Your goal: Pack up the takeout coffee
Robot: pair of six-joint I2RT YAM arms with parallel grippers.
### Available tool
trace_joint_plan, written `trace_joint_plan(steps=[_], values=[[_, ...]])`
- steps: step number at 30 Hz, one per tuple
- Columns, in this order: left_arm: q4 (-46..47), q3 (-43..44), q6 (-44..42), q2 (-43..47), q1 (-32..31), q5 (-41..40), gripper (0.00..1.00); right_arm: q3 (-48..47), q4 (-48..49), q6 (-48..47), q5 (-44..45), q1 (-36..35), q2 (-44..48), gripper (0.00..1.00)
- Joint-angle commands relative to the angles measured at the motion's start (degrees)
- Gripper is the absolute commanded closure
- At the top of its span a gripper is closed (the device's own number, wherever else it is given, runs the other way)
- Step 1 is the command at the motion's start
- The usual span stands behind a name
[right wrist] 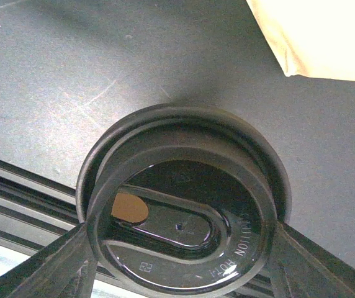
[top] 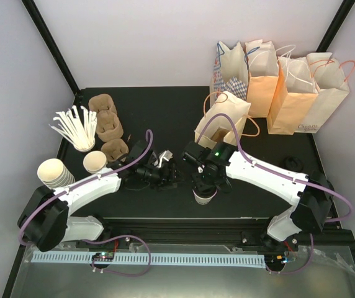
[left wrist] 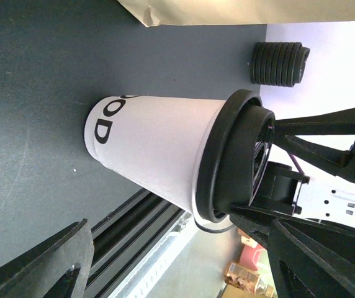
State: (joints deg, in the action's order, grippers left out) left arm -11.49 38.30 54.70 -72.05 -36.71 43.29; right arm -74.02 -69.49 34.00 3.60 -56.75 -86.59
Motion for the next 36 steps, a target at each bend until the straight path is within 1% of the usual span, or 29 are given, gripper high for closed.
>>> trace_joint_plan(steps=[1,6,8,16,21,23,27,36], values=[[2.46,1.17,0.22,-0.92,0.02,2.01,0.21,-1.82,-3.58,-0.35,1.53,0.22,-0.45,0.28],[1.73,2.15,-0.66,-0.98,-0.05,2.30,0.21,-1.72,-3.59,0.24,1.98,0.26,0.47,0.28],[1.80,2.31,-0.70,-2.72,0.01,2.45,0.21,-1.45,-3.01,0.57,1.43,0.24,0.62,0.28],[2.26,2.53,-0.73,-3.55,-0.09,3.25,0.21,-1.22,-0.50,1.86,-0.15,0.33,1.73,0.28],[2.24,2.56,-0.73,-3.49,-0.09,3.25,0.21,-4.02,-4.58,2.02,4.74,0.33,1.82,0.28],[2.38,2.56,-0.69,-3.79,-0.15,3.22,0.20,-3.84,-4.94,1.59,5.11,0.34,2.02,0.28],[2.32,3.13,-0.90,-4.17,-0.40,3.29,0.20,-2.69,-4.67,1.57,3.28,0.37,2.39,0.27],[3.06,4.01,-0.51,-5.74,-1.14,3.68,0.21,0.53,-0.43,1.85,-0.03,0.33,2.79,0.27]])
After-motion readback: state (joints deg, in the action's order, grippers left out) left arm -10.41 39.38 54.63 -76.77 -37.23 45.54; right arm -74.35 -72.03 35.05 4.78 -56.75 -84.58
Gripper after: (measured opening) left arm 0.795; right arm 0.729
